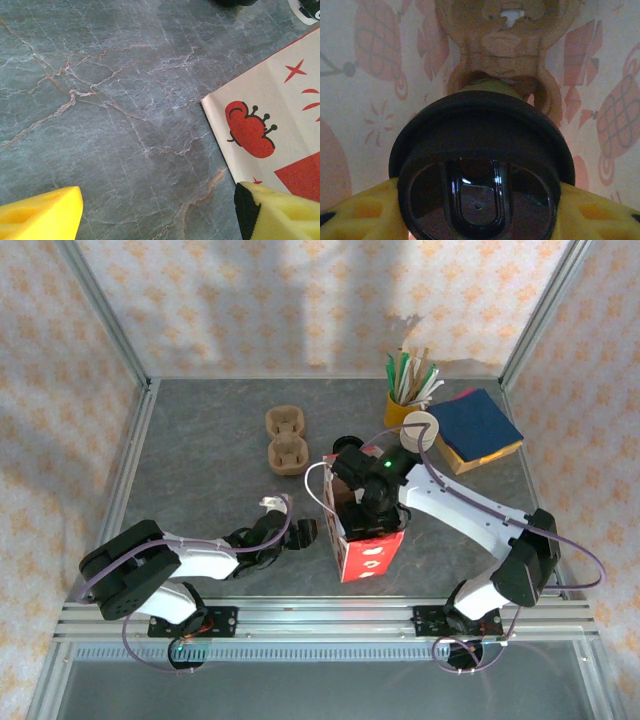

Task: Pack the takeout coffee

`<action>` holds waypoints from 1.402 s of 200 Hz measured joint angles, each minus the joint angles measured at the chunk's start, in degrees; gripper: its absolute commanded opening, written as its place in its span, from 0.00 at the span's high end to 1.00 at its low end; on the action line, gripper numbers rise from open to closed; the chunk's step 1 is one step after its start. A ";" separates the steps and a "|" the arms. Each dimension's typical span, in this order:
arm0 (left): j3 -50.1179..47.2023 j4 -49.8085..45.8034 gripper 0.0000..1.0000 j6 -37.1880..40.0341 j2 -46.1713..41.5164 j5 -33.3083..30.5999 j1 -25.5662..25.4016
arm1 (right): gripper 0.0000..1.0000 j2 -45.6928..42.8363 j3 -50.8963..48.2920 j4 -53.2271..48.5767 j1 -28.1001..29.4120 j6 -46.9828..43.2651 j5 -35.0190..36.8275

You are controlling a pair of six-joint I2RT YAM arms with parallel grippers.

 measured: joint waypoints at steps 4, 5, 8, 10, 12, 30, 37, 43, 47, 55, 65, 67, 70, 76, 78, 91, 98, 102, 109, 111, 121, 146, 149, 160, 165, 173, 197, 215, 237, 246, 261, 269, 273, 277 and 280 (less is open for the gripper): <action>0.00 0.00 0.21 0.00 0.00 0.00 0.00 | 0.45 0.00 0.00 -0.02 0.00 0.00 0.00; 0.00 0.00 0.21 0.00 0.00 0.00 0.00 | 0.45 0.00 0.00 -0.02 0.00 0.00 0.00; 0.00 0.00 0.21 0.00 0.00 0.00 0.00 | 0.45 0.00 0.00 0.00 0.00 0.00 0.00; 0.00 0.00 0.21 0.00 0.00 0.00 0.00 | 0.45 0.00 0.00 0.00 0.00 0.00 0.00; 0.00 0.00 0.21 0.00 0.00 0.00 0.00 | 0.45 0.00 0.00 0.00 0.00 -0.02 0.00; 0.00 -0.02 0.21 0.02 -0.02 0.00 0.00 | 0.45 0.00 -0.20 0.00 0.00 0.00 0.00; 0.00 -0.02 0.21 0.02 -0.02 0.00 0.00 | 0.45 0.00 -0.31 0.02 0.00 -0.02 0.02; 0.00 -0.02 0.21 0.02 -0.02 0.00 0.00 | 0.45 0.00 -0.46 0.00 0.00 -0.02 0.04; 0.00 -0.02 0.21 0.02 -0.02 0.00 0.00 | 0.45 0.00 -0.55 0.00 0.00 -0.02 0.11; 0.00 -0.02 0.21 0.02 -0.02 0.00 0.00 | 0.45 0.00 -0.72 0.00 0.00 -0.02 0.15; 0.00 -0.02 0.21 0.02 -0.02 0.00 0.00 | 0.45 0.00 -0.92 -0.02 0.00 -0.02 0.15; 0.00 -0.02 0.21 0.02 -0.02 0.00 0.00 | 0.45 0.00 -0.94 -0.02 0.00 -0.02 0.15; 0.00 -0.02 0.21 0.02 -0.02 0.00 0.00 | 0.45 0.00 -0.98 0.00 0.00 -0.02 0.15; 0.02 -0.02 0.21 0.02 -0.02 0.00 0.00 | 0.45 0.00 -0.98 0.00 0.00 -0.02 0.15; 0.02 -0.02 0.21 0.02 -0.02 0.00 0.00 | 0.45 0.00 -0.98 0.00 0.00 -0.02 0.15; 0.22 -0.46 0.21 0.07 -0.07 0.00 0.02 | 0.45 -0.04 -0.98 0.00 0.00 -0.02 0.17; 0.46 -1.05 0.20 0.09 -0.31 0.00 0.02 | 0.45 -0.11 -0.98 0.00 0.00 -0.02 0.20; 0.68 -1.53 0.20 0.09 -0.59 -0.02 0.02 | 0.45 -0.15 -0.98 -0.02 0.00 -0.02 0.20; 1.03 -2.45 0.19 0.15 -1.11 0.02 0.17 | 0.45 -0.24 -0.98 -0.02 0.00 -0.02 0.24; 1.11 -2.67 0.19 0.20 -1.22 0.07 0.24 | 0.45 -0.28 -0.98 -0.02 0.00 -0.02 0.28; 1.22 -4.04 0.19 0.42 -2.03 0.68 1.16 | 0.45 -0.39 -0.98 -0.02 0.00 -0.02 0.42; 0.04 -7.82 0.17 1.38 -6.82 0.90 7.61 | 0.45 -0.42 -0.98 -0.02 -0.11 -0.02 0.61; -0.17 -8.35 0.17 1.40 -7.78 0.87 8.41 | 0.45 -0.42 -0.98 -0.02 -0.11 -0.02 0.63; -0.52 -10.32 0.15 1.79 -11.02 0.90 10.34 | 0.45 -0.42 -0.98 -0.02 -0.17 -0.02 0.74; -0.52 -11.06 0.15 2.19 -12.61 0.92 10.86 | 0.45 -0.42 -0.98 -0.02 -0.22 -0.02 0.83; -0.50 -11.65 0.14 2.97 -14.67 1.03 11.28 | 0.45 -0.42 -0.98 -0.02 -0.22 -0.02 1.01; -0.50 -10.82 0.12 6.71 -18.60 3.80 12.66 | 0.45 -0.42 -0.98 -0.02 -0.22 -0.04 1.22; -0.68 -6.34 0.13 9.88 -18.21 8.09 14.86 | 0.45 -0.42 -0.98 -0.02 -0.22 -0.24 1.29; -1.40 3.02 0.16 14.97 -14.49 13.88 16.72 | 0.45 -0.37 -0.81 -0.07 -0.22 -0.74 1.46; -1.46 6.27 0.19 17.62 -12.50 17.07 16.90 | 0.45 -0.24 -0.63 -0.17 -0.22 -0.92 1.49; -1.38 10.67 0.25 22.38 -9.16 22.60 16.92 | 0.45 0.00 -0.20 -0.22 -0.22 -1.11 1.64; -1.36 13.20 0.27 25.18 -7.19 26.08 16.94 | 0.45 0.07 -0.13 -0.22 -0.22 -1.20 1.66; -1.38 14.58 0.27 26.23 -6.29 27.85 16.96 | 0.45 0.11 -0.11 -0.24 -0.26 -1.29 1.66; -1.38 15.76 0.27 27.39 -5.51 29.46 16.94 | 0.45 0.13 -0.11 -0.24 -0.31 -1.29 1.66; -1.38 16.92 0.27 28.24 -4.85 30.71 16.96 | 0.45 0.17 -0.11 -0.22 -0.31 -1.31 1.66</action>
